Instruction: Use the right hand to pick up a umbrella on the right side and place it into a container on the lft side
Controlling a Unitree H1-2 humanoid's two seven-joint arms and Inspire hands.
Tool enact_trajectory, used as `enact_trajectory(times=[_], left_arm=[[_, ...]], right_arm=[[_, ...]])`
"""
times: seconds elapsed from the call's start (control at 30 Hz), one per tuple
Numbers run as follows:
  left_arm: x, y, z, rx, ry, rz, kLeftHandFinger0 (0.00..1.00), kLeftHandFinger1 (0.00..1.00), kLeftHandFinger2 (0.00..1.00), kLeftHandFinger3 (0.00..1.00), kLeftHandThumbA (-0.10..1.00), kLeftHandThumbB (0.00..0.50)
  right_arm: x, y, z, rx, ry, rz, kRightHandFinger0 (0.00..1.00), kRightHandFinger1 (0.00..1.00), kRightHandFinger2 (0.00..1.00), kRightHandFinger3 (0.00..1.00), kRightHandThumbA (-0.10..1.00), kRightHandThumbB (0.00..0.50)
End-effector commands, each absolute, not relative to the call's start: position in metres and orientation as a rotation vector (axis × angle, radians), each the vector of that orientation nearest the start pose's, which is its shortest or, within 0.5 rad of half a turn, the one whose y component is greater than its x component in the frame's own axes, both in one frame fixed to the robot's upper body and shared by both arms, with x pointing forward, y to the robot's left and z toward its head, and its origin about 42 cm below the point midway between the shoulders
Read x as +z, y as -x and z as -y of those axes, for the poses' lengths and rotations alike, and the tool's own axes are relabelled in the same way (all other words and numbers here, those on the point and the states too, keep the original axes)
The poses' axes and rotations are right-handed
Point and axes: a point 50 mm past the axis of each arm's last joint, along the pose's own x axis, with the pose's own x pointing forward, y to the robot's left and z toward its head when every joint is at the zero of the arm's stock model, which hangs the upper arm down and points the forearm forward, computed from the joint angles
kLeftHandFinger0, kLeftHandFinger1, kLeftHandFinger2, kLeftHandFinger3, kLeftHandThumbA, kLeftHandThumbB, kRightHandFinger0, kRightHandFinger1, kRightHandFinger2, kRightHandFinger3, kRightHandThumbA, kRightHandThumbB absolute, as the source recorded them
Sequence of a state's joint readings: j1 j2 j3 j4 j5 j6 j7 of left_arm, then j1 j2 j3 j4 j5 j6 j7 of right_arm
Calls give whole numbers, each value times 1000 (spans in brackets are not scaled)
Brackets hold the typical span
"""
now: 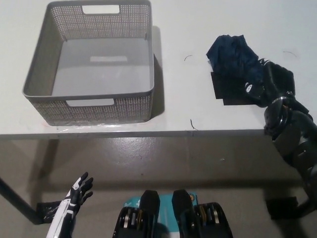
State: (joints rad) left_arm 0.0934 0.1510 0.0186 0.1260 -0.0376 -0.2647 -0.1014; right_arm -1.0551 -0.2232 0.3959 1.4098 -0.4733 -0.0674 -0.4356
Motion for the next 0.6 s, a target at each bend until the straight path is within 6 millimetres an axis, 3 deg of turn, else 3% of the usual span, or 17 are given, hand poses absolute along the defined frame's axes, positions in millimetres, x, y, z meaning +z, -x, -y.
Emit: enact_trajectory(times=[0.0, 0.03, 0.07, 0.1, 0.13, 0.17, 0.23, 0.27, 0.3, 0.33, 0.37, 0.4, 0.5, 0.57], left_arm=[[64, -246, -274, -79, -115, 65, 1000, 1000, 1000, 1000, 1000, 199], [63, -246, -274, -76, -115, 64, 1000, 1000, 1000, 1000, 1000, 198], [63, -246, -275, -74, -114, 63, 1000, 1000, 1000, 1000, 1000, 198], [62, -245, -275, -73, -113, 61, 1000, 1000, 1000, 1000, 1000, 196], [62, -245, -275, -73, -112, 62, 1000, 1000, 1000, 1000, 1000, 196], [61, -244, -276, -71, -111, 62, 1000, 1000, 1000, 1000, 1000, 196], [61, -242, -276, -72, -118, 59, 1000, 1000, 1000, 1000, 1000, 194], [61, -243, -276, -70, -119, 61, 1000, 1000, 1000, 1000, 1000, 194], [60, -243, -276, -69, -121, 61, 1000, 1000, 1000, 1000, 1000, 194], [60, -243, -276, -69, -122, 61, 1000, 1000, 1000, 1000, 1000, 194], [60, -243, -276, -70, -128, 61, 1000, 1000, 1000, 1000, 1000, 194], [59, -242, -275, -70, -128, 59, 1000, 1000, 1000, 1000, 1000, 194], [58, -240, -276, -61, -134, 53, 1000, 1000, 1000, 1000, 1000, 194], [58, -240, -276, -63, -133, 56, 1000, 1000, 1000, 1000, 1000, 187]], right_arm=[[278, -579, 237, -244, 1058, 236, 0, 300, 784, 769, -100, 160], [291, -582, 234, -237, 1055, 259, 55, 323, 774, 765, -100, 149], [303, -586, 230, -233, 1054, 279, 210, 417, 852, 827, -100, 147], [315, -588, 226, -232, 1053, 297, 228, 419, 860, 833, -100, 147], [344, -592, 216, -240, 1063, 395, 18, 258, 777, 813, -100, 164], [351, -593, 213, -241, 1069, 418, 1, 220, 761, 790, -100, 172], [383, -597, 196, -237, 1073, 467, 0, 168, 735, 726, -100, 196], [391, -598, 191, -233, 1079, 469, 1, 221, 731, 671, -100, 207], [404, -598, 184, -224, 1083, 500, 158, 375, 804, 662, -100, 268], [411, -598, 179, -222, 1090, 527, 99, 228, 533, 461, -100, 269], [425, -597, 166, -222, 1107, 580, 4, 96, 455, 369, -100, 262], [427, -597, 163, -220, 1112, 593, 0, 73, 455, 353, -100, 260], [453, -592, 129, -161, 1102, 688, 0, 0, 502, 399, -100, 208], [467, -586, 107, -140, 1096, 747, 0, 5, 534, 402, -100, 218]])
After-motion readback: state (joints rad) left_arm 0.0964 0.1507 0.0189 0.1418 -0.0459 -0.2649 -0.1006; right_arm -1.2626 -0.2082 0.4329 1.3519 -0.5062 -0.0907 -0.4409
